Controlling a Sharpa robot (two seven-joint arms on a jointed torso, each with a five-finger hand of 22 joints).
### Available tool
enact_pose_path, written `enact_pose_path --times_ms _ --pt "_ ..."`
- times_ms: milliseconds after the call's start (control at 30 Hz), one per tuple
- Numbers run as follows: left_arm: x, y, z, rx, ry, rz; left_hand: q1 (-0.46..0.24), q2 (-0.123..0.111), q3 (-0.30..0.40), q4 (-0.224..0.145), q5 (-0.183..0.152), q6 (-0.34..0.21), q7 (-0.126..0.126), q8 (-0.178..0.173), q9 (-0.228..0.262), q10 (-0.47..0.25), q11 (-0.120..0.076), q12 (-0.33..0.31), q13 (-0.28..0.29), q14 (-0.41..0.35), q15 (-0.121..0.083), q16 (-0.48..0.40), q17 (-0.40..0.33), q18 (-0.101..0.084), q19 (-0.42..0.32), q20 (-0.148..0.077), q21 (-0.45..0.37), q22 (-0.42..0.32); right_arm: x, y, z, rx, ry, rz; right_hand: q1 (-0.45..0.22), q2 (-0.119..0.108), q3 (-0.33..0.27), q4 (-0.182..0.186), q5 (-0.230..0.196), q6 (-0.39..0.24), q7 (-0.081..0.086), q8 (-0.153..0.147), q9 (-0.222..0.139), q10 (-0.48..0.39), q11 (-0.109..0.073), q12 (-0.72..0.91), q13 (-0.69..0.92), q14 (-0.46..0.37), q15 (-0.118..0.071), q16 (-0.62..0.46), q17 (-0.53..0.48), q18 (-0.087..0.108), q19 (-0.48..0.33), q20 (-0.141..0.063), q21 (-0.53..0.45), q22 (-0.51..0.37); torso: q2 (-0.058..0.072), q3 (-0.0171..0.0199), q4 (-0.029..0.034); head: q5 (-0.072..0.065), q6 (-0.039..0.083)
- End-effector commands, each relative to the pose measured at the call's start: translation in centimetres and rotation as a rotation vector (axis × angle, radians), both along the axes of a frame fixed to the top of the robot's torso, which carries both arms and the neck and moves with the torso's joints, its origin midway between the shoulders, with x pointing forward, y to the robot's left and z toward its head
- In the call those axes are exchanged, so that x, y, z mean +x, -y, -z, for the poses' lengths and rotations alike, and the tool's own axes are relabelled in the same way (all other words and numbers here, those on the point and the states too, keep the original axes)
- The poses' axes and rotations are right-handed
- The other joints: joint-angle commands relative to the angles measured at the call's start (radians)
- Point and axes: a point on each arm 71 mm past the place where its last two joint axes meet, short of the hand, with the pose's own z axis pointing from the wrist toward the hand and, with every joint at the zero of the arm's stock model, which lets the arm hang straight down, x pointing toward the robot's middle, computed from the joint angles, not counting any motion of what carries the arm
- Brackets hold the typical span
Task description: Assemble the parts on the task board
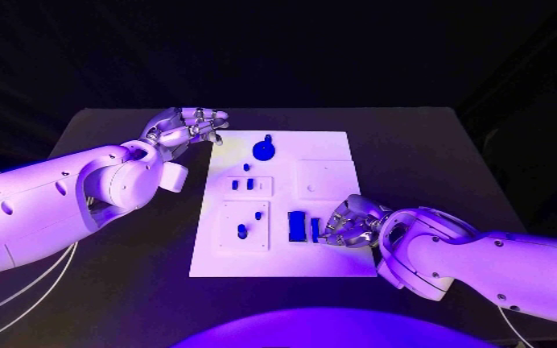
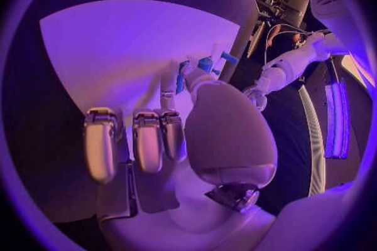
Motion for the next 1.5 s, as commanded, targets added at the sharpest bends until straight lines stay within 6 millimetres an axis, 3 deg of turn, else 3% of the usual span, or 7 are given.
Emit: enact_pose_path --times_ms 33,667,1000,1200,1300,1400,1500 --pt "0.0 0.2 -0.1 -0.010 0.003 0.016 -0.006 0.004 0.000 0.005 0.005 0.001 0.004 0.000 -0.001 -0.005 0.000 0.004 -0.002 -0.004 -0.004 -0.003 -0.002 0.003 0.006 0.001 -0.006 -0.001 0.1 -0.2 0.1 -0.016 0.017 -0.044 0.026 -0.001 0.023 -0.006 0.004 0.000 -0.004 -0.007 -0.004 0.102 -0.005 0.004 0.263 0.106 -0.006 0.005 0.263 -0.009 0.087 -0.004 -0.004 0.245 0.001 0.0001 0.0006 -0.001 0.001" --pt "0.0 0.2 -0.1 -0.010 0.003 0.016 -0.005 0.006 0.000 0.005 0.005 0.001 0.004 0.000 -0.001 -0.005 0.000 0.004 -0.002 -0.004 -0.004 -0.003 -0.002 0.003 0.007 0.001 -0.006 -0.001 0.4 0.2 0.3 -0.023 0.038 -0.024 -0.032 -0.029 0.017 0.054 0.000 0.009 0.000 -0.008 -0.009 0.102 -0.002 0.004 0.263 0.106 -0.003 0.005 0.263 -0.009 0.088 -0.003 -0.003 0.245 -0.002 -0.0012 0.0003 0.001 0.005" --pt "0.2 0.2 0.0 -0.016 0.004 0.005 -0.007 0.006 0.000 0.007 0.005 0.001 0.004 0.000 -0.001 -0.005 0.001 0.005 -0.002 -0.004 -0.004 -0.003 -0.002 0.003 0.007 0.001 -0.007 -0.002 1.9 1.6 -1.9 0.115 0.134 -0.006 -0.085 -0.007 -0.203 0.074 0.002 -0.023 0.015 -0.015 -0.010 0.080 0.015 -0.051 0.240 0.102 0.008 -0.001 0.246 0.013 0.052 0.011 -0.127 0.215 -0.010 -0.0067 -0.0033 -0.006 0.029" --pt "0.6 0.1 0.2 -0.033 0.017 -0.036 -0.021 -0.003 -0.006 0.021 0.004 -0.005 0.005 -0.003 -0.004 -0.011 0.002 0.004 -0.004 -0.016 0.000 -0.011 -0.005 0.002 0.001 0.005 -0.021 -0.008 5.3 3.2 -3.4 0.360 0.268 0.106 -0.031 0.065 -0.321 0.071 -0.001 -0.105 0.047 -0.046 -0.013 -0.031 0.040 -0.292 0.128 0.056 0.031 -0.091 0.073 0.088 -0.087 0.031 -0.595 0.081 -0.025 -0.0142 -0.0055 -0.007 0.059" --pt "0.9 0.0 0.4 -0.042 0.034 -0.073 -0.026 -0.012 -0.004 0.041 0.005 -0.013 0.005 -0.005 -0.007 -0.023 0.008 0.002 -0.010 -0.074 0.011 -0.075 -0.033 -0.002 -0.032 0.018 -0.083 -0.041 7.8 4.6 -3.7 0.467 0.309 0.196 0.082 0.098 -0.307 0.064 -0.001 -0.166 0.077 -0.060 -0.014 -0.247 0.068 -0.660 -0.067 -0.070 0.059 -0.302 -0.219 0.157 -0.288 0.056 -1.129 -0.105 -0.031 -0.0152 -0.0084 -0.012 0.088" --pt "1.5 -0.1 0.6 -0.053 0.057 -0.122 -0.024 -0.022 0.009 0.069 0.003 -0.024 0.007 0.001 -0.005 -0.046 0.027 -0.033 -0.043 -0.136 0.041 -0.248 -0.108 -0.010 -0.098 0.053 -0.231 -0.130 10.8 6.0 -3.8 0.542 0.361 0.269 0.176 0.115 -0.269 0.071 0.003 -0.219 0.104 -0.073 -0.040 -0.430 0.095 -0.968 -0.297 -0.272 0.086 -0.647 -0.580 0.157 -0.352 0.084 -1.246 -0.203 -0.036 -0.0149 -0.0137 -0.008 0.113" --pt "2.2 -0.3 0.7 -0.062 0.083 -0.170 -0.015 -0.024 0.017 0.087 0.004 -0.039 0.006 0.004 -0.006 -0.041 0.037 -0.088 -0.088 -0.144 0.062 -0.411 -0.163 -0.001 -0.106 0.087 -0.359 -0.222 13.4 7.0 -3.9 0.590 0.409 0.303 0.228 0.103 -0.197 0.069 0.006 -0.246 0.123 -0.095 -0.080 -0.491 0.125 -1.184 -0.558 -0.398 0.122 -0.872 -0.678 0.156 -0.447 0.123 -1.385 -0.336 -0.043 -0.0134 -0.0156 -0.007 0.136"
